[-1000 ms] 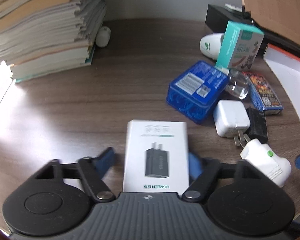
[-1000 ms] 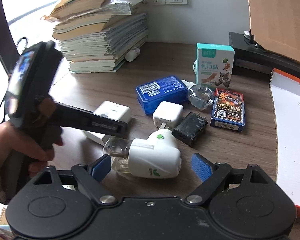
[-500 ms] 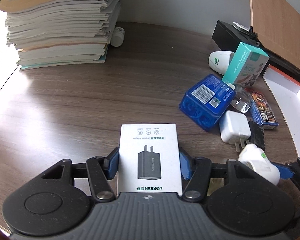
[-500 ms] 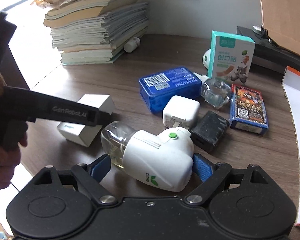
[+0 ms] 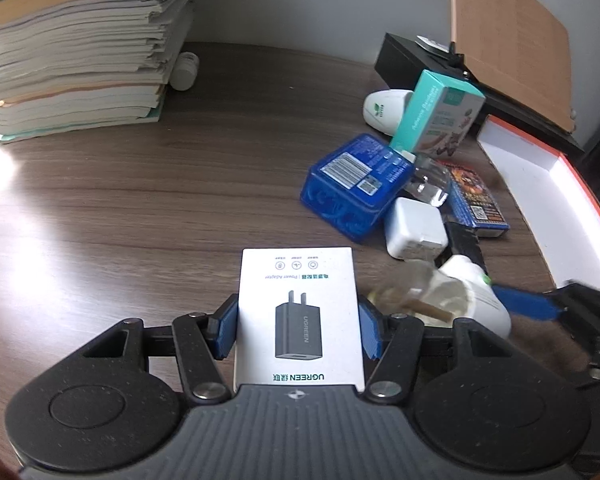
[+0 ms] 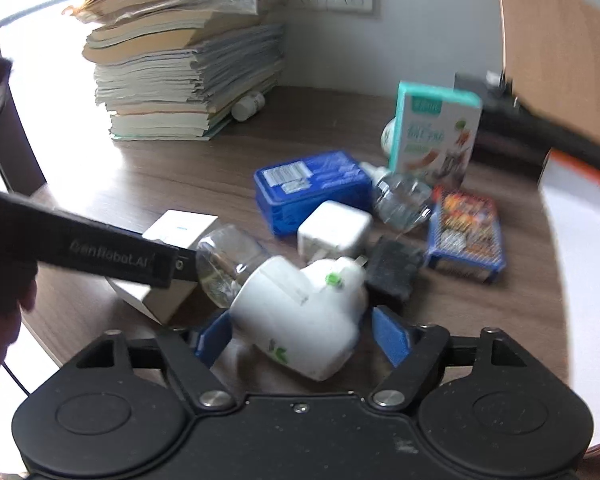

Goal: Organize rigid objects
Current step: 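Grasp the white plug-in device with glass bottle using the right tool, then carry the charger box in the left tool and the device in the right tool toward the orange-rimmed tray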

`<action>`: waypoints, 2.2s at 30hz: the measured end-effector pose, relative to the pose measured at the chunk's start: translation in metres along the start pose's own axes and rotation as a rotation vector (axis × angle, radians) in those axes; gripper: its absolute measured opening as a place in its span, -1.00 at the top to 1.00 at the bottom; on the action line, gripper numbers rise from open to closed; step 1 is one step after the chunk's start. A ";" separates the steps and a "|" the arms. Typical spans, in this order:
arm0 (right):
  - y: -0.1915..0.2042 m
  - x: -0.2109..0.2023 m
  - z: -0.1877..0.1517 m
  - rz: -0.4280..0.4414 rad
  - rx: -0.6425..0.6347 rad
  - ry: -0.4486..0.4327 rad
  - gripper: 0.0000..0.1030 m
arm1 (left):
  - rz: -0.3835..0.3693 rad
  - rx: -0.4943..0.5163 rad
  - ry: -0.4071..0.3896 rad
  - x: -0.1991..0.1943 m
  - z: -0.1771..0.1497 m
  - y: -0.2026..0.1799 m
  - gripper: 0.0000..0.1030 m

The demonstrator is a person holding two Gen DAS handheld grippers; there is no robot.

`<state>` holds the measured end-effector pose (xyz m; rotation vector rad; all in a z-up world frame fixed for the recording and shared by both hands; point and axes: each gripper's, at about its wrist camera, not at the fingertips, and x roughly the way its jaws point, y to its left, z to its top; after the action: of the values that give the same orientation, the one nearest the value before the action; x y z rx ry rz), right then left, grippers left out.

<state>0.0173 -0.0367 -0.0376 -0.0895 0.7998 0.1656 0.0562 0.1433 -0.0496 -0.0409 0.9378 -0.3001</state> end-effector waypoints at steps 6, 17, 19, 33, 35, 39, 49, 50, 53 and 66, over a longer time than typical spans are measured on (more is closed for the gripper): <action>0.016 -0.024 -0.003 -0.006 -0.348 -0.111 -0.93 | 0.022 -0.065 -0.013 -0.003 0.003 0.011 -0.16; 0.037 0.024 0.022 0.258 -0.775 0.046 -0.79 | 0.083 -0.140 -0.042 -0.017 -0.002 0.019 -0.16; 0.032 0.030 0.030 0.310 -0.767 0.075 -0.62 | 0.092 -0.154 -0.045 -0.020 -0.004 0.020 -0.16; -0.026 -0.005 0.037 0.266 -0.359 -0.006 0.25 | 0.086 -0.165 -0.095 -0.031 0.003 0.001 -0.16; -0.035 -0.014 0.036 0.231 -0.297 -0.028 0.25 | 0.073 -0.150 -0.104 -0.031 0.006 -0.008 -0.16; -0.056 -0.031 0.034 0.172 -0.177 -0.070 0.25 | 0.042 -0.109 -0.116 -0.030 0.014 -0.028 -0.16; -0.123 -0.102 0.043 -0.034 0.048 -0.249 0.25 | -0.067 -0.002 -0.155 -0.029 0.045 -0.099 -0.16; -0.130 -0.106 0.043 -0.057 0.062 -0.259 0.25 | -0.080 0.010 -0.155 -0.028 0.048 -0.108 -0.16; -0.158 -0.123 0.040 -0.140 0.105 -0.279 0.25 | -0.127 0.036 -0.147 -0.023 0.059 -0.135 -0.16; -0.258 -0.165 0.017 -0.317 0.264 -0.334 0.24 | -0.191 0.132 -0.192 -0.002 0.089 -0.246 -0.16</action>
<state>-0.0369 -0.3066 0.0979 0.0610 0.4597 -0.2212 0.0683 -0.1007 0.0450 -0.0376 0.7226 -0.5256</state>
